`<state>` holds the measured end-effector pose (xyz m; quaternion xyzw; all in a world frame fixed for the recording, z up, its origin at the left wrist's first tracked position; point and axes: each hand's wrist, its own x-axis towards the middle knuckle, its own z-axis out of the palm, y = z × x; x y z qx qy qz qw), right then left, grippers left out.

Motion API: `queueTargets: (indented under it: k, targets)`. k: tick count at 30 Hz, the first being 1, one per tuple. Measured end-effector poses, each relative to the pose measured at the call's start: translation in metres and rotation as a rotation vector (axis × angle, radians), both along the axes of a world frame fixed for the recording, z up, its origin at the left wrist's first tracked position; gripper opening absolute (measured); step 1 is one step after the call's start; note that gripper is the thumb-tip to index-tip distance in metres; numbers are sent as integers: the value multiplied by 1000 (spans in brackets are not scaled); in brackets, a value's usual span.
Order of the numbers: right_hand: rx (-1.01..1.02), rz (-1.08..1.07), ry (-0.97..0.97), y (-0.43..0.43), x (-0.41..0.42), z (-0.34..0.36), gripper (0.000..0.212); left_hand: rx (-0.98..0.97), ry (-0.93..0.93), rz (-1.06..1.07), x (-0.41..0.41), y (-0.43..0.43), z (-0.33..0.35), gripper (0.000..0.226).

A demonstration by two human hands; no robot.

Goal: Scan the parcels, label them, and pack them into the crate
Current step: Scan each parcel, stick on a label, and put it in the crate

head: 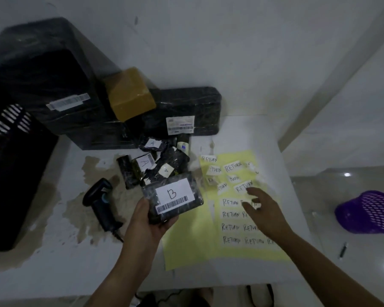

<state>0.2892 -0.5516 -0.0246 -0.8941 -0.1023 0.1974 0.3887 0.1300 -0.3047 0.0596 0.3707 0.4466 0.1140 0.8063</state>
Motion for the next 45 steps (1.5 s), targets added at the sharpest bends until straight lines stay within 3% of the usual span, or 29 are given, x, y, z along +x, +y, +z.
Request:
queueTargets:
  k: [10, 19, 26, 32, 39, 45]
  targets:
    - [-23, -240, -51, 10, 122, -25, 42, 139, 11, -24, 28, -13, 5, 33]
    - [-189, -70, -76, 9, 162, -50, 31, 129, 42, 1, 47, -26, -5, 31]
    - [-255, -30, -133, 9, 165, -59, 4, 156, 43, 5, 56, -25, -6, 31]
    - [-83, -157, -141, 6, 160, -54, 14, 176, 30, -10, 61, -29, -4, 30]
    - [233, -400, -263, 4, 136, -7, 9, 132, 36, 24, 63, -31, 0, 33]
    - [514, -307, -101, 20, 59, 82, 14, 82, 20, 32, 66, -36, 17, 33]
